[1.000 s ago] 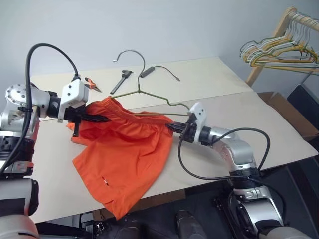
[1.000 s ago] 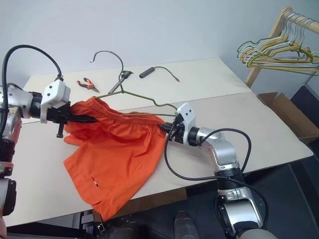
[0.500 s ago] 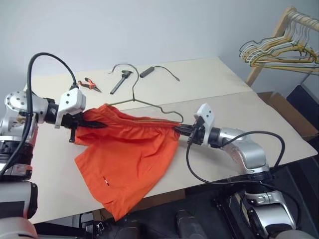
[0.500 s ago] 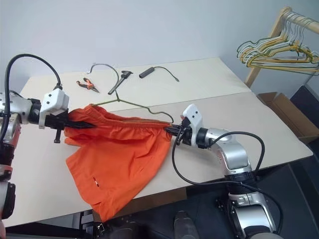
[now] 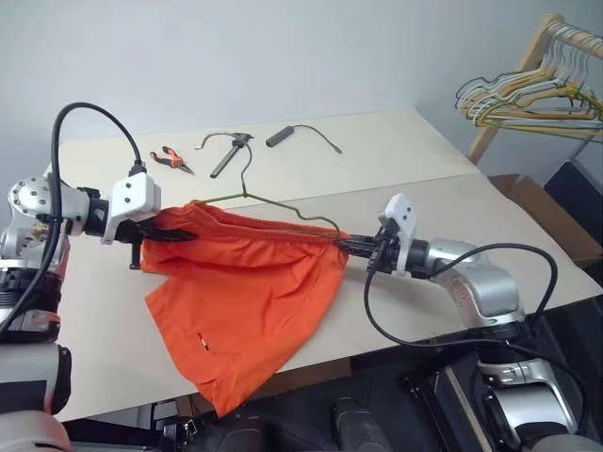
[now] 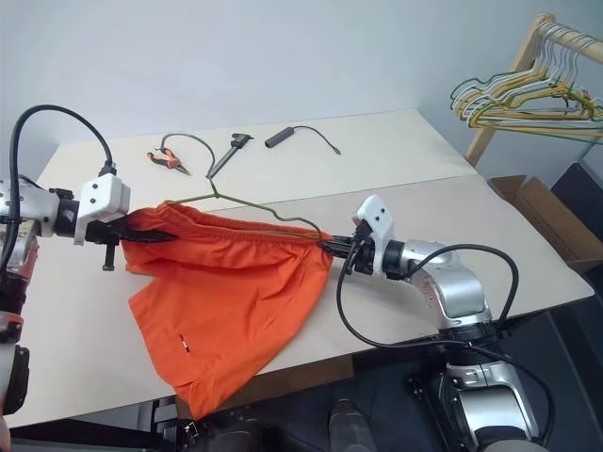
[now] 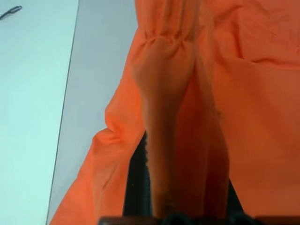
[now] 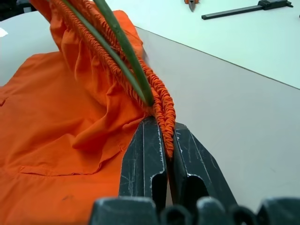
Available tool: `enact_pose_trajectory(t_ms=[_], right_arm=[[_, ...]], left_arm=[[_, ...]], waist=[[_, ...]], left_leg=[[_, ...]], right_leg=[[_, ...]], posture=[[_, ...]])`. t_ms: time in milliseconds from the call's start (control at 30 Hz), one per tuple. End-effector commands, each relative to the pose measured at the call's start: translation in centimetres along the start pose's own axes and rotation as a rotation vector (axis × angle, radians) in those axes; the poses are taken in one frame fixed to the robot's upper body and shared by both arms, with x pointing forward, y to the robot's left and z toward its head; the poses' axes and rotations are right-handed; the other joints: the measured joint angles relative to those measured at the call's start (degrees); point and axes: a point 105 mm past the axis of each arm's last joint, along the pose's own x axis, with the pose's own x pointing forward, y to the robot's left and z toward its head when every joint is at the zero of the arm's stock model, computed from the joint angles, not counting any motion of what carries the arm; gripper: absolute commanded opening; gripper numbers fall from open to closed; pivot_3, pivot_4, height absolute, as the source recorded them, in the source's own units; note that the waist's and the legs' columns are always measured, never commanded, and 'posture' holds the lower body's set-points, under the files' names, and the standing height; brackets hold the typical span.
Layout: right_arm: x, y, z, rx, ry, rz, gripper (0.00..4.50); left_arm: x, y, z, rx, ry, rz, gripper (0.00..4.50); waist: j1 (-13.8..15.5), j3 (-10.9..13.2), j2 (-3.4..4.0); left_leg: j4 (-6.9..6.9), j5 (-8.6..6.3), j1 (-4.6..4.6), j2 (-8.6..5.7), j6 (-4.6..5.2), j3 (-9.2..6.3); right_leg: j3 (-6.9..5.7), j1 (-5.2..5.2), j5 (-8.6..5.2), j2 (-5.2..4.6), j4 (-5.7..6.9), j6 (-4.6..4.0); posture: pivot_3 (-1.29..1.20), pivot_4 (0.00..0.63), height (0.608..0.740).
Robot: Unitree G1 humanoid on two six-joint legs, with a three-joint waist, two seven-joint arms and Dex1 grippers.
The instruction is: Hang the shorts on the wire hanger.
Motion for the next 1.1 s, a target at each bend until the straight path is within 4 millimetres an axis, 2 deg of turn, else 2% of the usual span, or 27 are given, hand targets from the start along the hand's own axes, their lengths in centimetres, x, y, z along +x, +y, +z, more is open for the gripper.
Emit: enact_pose_trajectory(t_ms=[33, 133, 233, 333, 667, 1100], right_arm=[[-2.0, -1.5, 0.9, -0.031, -0.019, -0.069, 0.02], [-2.0, -1.0, 0.4, -0.032, -0.002, -0.043, 0.02], [-1.9, -1.0, 0.4, -0.032, -0.001, -0.039, 0.02], [-1.9, -1.0, 0.7, -0.032, -0.006, -0.034, 0.02], [-2.3, -1.0, -0.1, -0.007, 0.013, -0.007, 0.02], [-2.9, -1.8, -0.1, -0.004, 0.035, -0.016, 0.02]], left_arm=[[-2.0, 0.9, -0.3, -0.048, -0.009, 0.108, 0.0], [-1.8, -0.2, 0.0, -0.063, -0.052, 0.061, 0.0], [-1.6, -0.9, -0.6, -0.048, -0.02, 0.034, 0.0], [-1.6, -1.0, -0.7, -0.055, -0.031, 0.05, 0.0], [-2.1, -1.1, 1.1, -0.112, -0.17, 0.032, 0.0], [-2.4, -2.4, -0.7, -0.085, -0.036, -0.024, 0.0]], waist=[[-0.1, 0.0, 0.0], [-0.2, 0.0, 0.0], [-0.1, 0.0, 0.0], [0.0, 0.0, 0.0], [-0.1, 0.0, 0.0], [0.0, 0.0, 0.0]], left_leg=[[0.0, 0.0, 0.0, 0.0, 0.0, 0.0], [-0.01, -0.01, 0.01, 0.01, 0.02, 0.01], [0.0, -0.01, 0.0, 0.04, 0.02, 0.0], [0.0, -0.01, 0.0, 0.02, 0.02, 0.01], [0.0, -0.02, 0.0, 0.02, 0.03, 0.01], [0.0, -0.02, 0.02, 0.03, 0.03, 0.01]], right_leg=[[0.0, 0.0, 0.0, 0.0, 0.0, 0.0], [0.0, -0.01, 0.0, 0.0, 0.0, 0.0], [0.0, -0.01, 0.0, 0.01, 0.01, 0.0], [0.0, 0.0, 0.0, -0.02, 0.01, 0.0], [0.0, 0.0, 0.0, -0.01, -0.01, 0.0], [0.0, 0.01, 0.0, -0.01, -0.02, 0.0]], posture=[[-0.08, 0.053, 0.74], [-0.08, 0.054, 0.74], [-0.08, 0.055, 0.74], [-0.08, 0.055, 0.74], [-0.08, 0.054, 0.74], [-0.08, 0.058, 0.74]])
